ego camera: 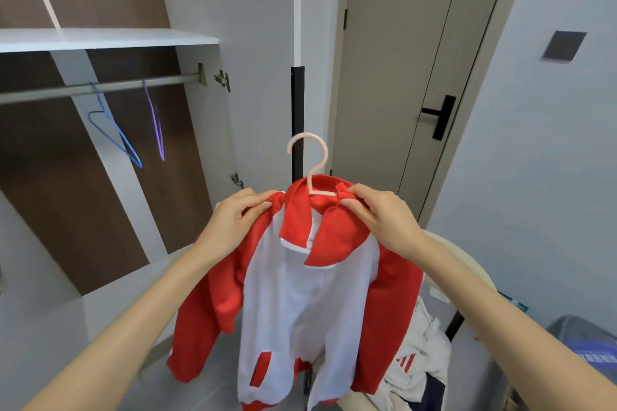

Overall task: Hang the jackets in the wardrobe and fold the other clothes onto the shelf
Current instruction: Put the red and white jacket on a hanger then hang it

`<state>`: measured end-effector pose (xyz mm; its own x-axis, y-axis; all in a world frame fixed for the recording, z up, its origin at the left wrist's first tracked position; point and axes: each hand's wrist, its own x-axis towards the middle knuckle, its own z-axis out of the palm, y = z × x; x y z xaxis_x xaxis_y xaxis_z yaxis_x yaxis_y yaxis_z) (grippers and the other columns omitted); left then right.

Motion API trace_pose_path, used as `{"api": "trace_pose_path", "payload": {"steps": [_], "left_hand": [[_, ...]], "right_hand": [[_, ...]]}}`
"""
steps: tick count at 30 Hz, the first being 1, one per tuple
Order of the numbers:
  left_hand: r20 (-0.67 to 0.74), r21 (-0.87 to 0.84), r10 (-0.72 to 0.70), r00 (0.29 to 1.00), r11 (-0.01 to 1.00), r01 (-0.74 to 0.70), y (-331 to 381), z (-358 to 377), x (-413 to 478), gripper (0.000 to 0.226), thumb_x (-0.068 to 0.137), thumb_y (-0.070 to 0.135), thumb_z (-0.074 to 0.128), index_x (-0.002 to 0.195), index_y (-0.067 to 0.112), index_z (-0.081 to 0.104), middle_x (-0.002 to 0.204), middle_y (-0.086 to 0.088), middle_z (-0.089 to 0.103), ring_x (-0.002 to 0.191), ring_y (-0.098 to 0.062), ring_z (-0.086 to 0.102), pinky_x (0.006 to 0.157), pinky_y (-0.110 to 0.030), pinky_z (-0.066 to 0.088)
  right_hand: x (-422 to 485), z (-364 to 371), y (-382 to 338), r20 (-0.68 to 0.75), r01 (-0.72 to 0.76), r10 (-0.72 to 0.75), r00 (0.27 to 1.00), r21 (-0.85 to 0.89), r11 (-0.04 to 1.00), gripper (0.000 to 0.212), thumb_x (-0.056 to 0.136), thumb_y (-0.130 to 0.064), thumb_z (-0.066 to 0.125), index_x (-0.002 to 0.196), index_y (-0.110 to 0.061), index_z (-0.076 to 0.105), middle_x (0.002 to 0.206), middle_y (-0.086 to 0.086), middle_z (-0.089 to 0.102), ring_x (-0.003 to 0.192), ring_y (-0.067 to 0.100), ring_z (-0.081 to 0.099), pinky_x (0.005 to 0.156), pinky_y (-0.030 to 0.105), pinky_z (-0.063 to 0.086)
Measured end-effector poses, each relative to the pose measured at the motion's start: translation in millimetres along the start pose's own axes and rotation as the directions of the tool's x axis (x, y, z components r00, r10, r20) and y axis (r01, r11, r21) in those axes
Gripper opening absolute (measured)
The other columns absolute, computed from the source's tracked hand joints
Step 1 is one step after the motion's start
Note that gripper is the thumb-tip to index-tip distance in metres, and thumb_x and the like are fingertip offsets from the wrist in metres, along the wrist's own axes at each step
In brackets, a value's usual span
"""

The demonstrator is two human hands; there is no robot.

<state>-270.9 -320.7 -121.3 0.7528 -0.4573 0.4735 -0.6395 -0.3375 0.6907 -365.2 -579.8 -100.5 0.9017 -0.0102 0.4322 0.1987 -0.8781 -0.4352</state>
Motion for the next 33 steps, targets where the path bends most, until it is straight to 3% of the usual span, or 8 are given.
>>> {"api": "trace_pose_path", "payload": {"steps": [6, 10, 16, 21, 24, 28, 30, 33], "left_hand": [[0.103, -0.004, 0.053, 0.993, 0.999, -0.053, 21, 40, 4, 0.032, 0.098, 0.02, 0.052, 0.127, 0.03, 0.061, 0.078, 0.002, 0.052, 0.083, -0.016, 0.053, 0.087, -0.04, 0.039], [0.183, -0.056, 0.109, 0.977, 0.993, -0.1, 17, 63, -3, 0.033, 0.099, 0.02, 0.052, 0.127, 0.035, 0.058, 0.079, -0.005, 0.052, 0.077, -0.01, 0.052, 0.075, -0.018, 0.038], [0.279, -0.143, 0.102, 0.955, 0.988, -0.064, 1, 106, -15, 0.031, 0.097, 0.021, 0.054, 0.12, 0.04, 0.062, 0.083, -0.003, 0.058, 0.082, -0.01, 0.056, 0.078, -0.018, 0.041], [0.312, -0.127, 0.073, 0.947, 0.991, -0.035, -11, 139, -7, 0.033, 0.097, 0.02, 0.055, 0.12, 0.043, 0.06, 0.08, -0.002, 0.056, 0.08, -0.008, 0.054, 0.079, -0.023, 0.04], [0.355, -0.088, 0.077, 0.932, 0.995, -0.049, -19, 162, 10, 0.033, 0.097, 0.018, 0.055, 0.126, 0.032, 0.061, 0.076, 0.0, 0.051, 0.076, -0.008, 0.052, 0.075, -0.026, 0.039], [0.45, -0.044, 0.109, 0.886, 0.994, -0.1, -32, 213, 34, 0.032, 0.096, 0.015, 0.056, 0.126, 0.024, 0.062, 0.076, -0.003, 0.053, 0.076, -0.011, 0.052, 0.074, -0.026, 0.038], [0.435, -0.069, 0.011, 0.9, 0.997, 0.022, -47, 238, 42, 0.034, 0.096, 0.014, 0.056, 0.128, 0.025, 0.059, 0.079, -0.005, 0.059, 0.078, -0.013, 0.054, 0.077, -0.028, 0.04], [0.457, -0.079, -0.136, 0.879, 0.978, 0.192, -78, 270, 51, 0.031, 0.096, 0.013, 0.056, 0.126, 0.021, 0.062, 0.096, -0.002, 0.068, 0.089, -0.004, 0.058, 0.085, -0.022, 0.044]], "right_hand": [[-31, -10, 2, -0.086, -0.065, 0.061, 0.994, -0.041, 0.997, 0.021, 0.095, -0.047, 0.051, 0.109, -0.035, 0.062, 0.095, -0.018, 0.067, 0.089, 0.013, 0.062, 0.073, 0.038, 0.049], [-59, -18, 19, -0.13, -0.072, 0.074, 0.989, 0.02, 0.997, 0.025, 0.092, -0.042, 0.058, 0.111, -0.032, 0.07, 0.107, -0.018, 0.07, 0.1, 0.008, 0.066, 0.078, 0.031, 0.051], [-105, -8, 49, -0.134, -0.17, 0.201, 0.97, 0.212, 0.962, 0.023, 0.095, -0.03, 0.058, 0.112, -0.024, 0.073, 0.109, -0.018, 0.071, 0.106, 0.0, 0.064, 0.089, 0.038, 0.052], [-115, -4, 78, -0.322, -0.325, 0.449, 0.834, 0.373, 0.869, 0.02, 0.099, -0.023, 0.054, 0.101, -0.029, 0.074, 0.096, -0.036, 0.066, 0.101, -0.007, 0.062, 0.092, 0.028, 0.051], [-105, -1, 95, -0.348, -0.365, 0.531, 0.773, 0.442, 0.819, 0.024, 0.1, -0.025, 0.051, 0.093, -0.036, 0.07, 0.084, -0.032, 0.068, 0.085, -0.005, 0.064, 0.078, 0.023, 0.05], [-73, 13, 139, -0.264, -0.345, 0.66, 0.703, 0.686, 0.641, 0.032, 0.101, -0.026, 0.048, 0.086, -0.008, 0.07, 0.077, -0.003, 0.07, 0.076, 0.005, 0.059, 0.072, 0.025, 0.049], [-58, 21, 172, -0.205, -0.328, 0.75, 0.629, 0.804, 0.495, 0.038, 0.102, -0.025, 0.047, 0.089, 0.008, 0.061, 0.078, 0.014, 0.061, 0.078, 0.017, 0.054, 0.074, 0.032, 0.046], [-47, 36, 231, -0.058, -0.402, 0.835, 0.547, 0.857, 0.323, 0.039, 0.103, -0.024, 0.044, 0.097, 0.012, 0.056, 0.084, 0.009, 0.057, 0.081, 0.017, 0.051, 0.077, 0.033, 0.045]]}}
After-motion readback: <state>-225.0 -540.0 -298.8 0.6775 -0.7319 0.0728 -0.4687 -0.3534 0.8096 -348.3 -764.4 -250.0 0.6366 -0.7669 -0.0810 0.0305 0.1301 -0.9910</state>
